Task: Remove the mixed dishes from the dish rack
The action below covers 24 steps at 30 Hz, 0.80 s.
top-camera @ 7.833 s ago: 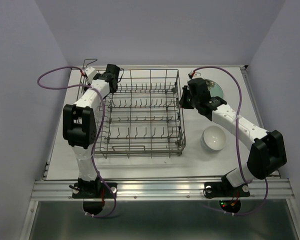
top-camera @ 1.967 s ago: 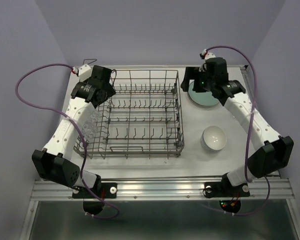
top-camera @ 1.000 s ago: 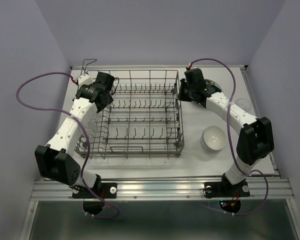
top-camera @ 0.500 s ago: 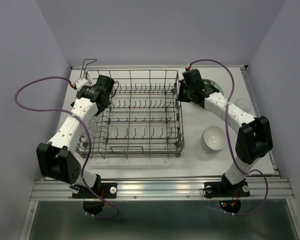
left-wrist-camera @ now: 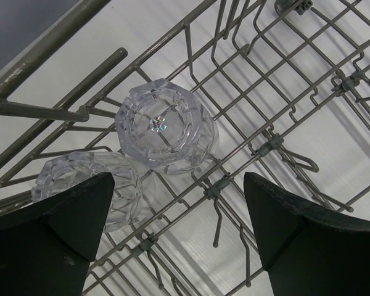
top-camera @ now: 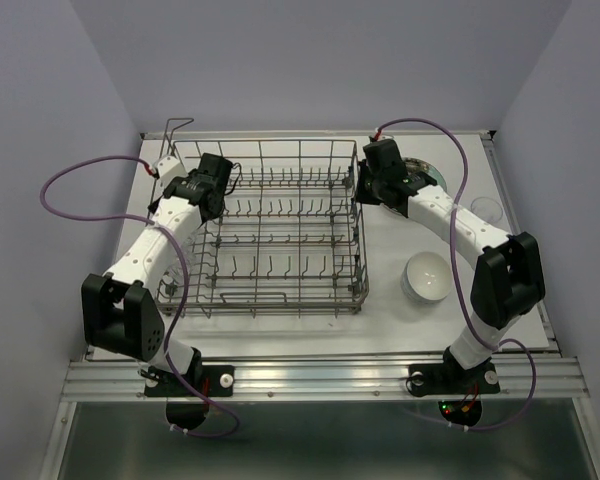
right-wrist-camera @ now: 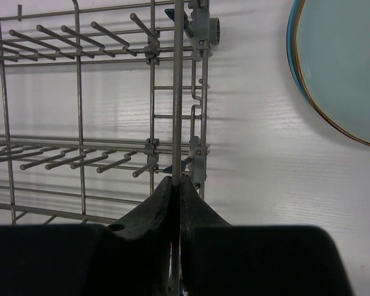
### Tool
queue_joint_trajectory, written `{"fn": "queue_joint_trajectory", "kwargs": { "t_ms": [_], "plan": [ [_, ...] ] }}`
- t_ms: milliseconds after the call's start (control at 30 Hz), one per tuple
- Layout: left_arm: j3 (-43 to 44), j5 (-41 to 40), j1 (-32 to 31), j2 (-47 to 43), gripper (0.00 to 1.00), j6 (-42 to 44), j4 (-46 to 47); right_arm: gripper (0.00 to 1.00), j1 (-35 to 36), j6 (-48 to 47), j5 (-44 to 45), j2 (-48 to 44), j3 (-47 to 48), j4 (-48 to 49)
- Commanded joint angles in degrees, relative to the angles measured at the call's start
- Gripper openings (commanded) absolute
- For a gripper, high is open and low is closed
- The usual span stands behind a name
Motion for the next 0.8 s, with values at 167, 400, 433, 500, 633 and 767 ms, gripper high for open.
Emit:
{"fn": "queue_joint_trajectory", "kwargs": {
  "t_ms": [167, 400, 433, 500, 633, 767],
  "plan": [
    [-1.7, -5.2, -0.2, 1.0, 0.99, -1.7, 5.6, 0.01, 0.9, -2.3, -2.2, -1.5, -1.4, 2.2],
    [-0.8, -8.5, -0.6, 5.9, 0.99, -11.2, -0.5, 0.01, 0.9, -2.3, -2.7, -2.0, -2.5, 3.5],
    [-0.4, -8.6, -0.6, 6.6, 0.99, -13.0, -2.0, 0.01, 0.9, -2.4, -2.8, -1.9, -2.5, 3.5],
    [0.1, -9.0, -0.6, 8.5, 0.99, -16.5, -4.9, 0.01, 0.9, -2.4, -2.8, -2.0, -2.7, 3.5],
    [-0.1, -8.7, -0.6, 9.2, 0.99, -19.9, -6.4, 0.01, 0.9, -2.7, -2.7, -1.9, -2.8, 3.5],
    [0.0, -10.0, -0.5, 9.8, 0.99, -22.4, -7.3, 0.01, 0.9, -2.8, -3.4, -2.0, -2.9, 3.7]
  ]
}}
